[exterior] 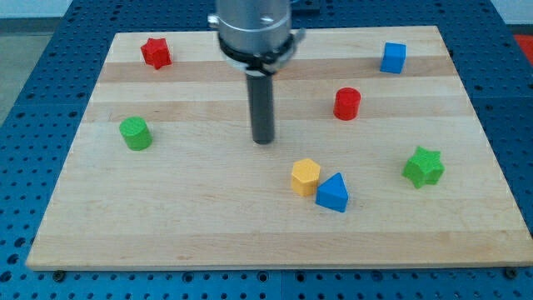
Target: Move blue triangle to the right side of the red circle
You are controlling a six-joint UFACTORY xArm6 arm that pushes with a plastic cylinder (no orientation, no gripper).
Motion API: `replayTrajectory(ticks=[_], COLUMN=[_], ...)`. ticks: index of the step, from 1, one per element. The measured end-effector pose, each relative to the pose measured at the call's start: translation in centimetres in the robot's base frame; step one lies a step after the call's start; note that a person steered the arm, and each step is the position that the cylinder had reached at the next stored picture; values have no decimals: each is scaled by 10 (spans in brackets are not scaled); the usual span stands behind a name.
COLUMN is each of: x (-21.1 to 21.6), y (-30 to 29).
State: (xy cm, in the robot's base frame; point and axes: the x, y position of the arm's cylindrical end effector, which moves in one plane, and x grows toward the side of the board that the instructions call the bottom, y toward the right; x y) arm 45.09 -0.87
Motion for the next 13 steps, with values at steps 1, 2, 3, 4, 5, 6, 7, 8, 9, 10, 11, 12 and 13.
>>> replayTrajectory(ticks=[1,2,3,4,5,6,7,8,9,10,11,12,13], x=[1,3,3,13,49,67,91,104,165,167,168,167,167], y=[7,28,40,57,77,86,108,130,161,160,156,127,84])
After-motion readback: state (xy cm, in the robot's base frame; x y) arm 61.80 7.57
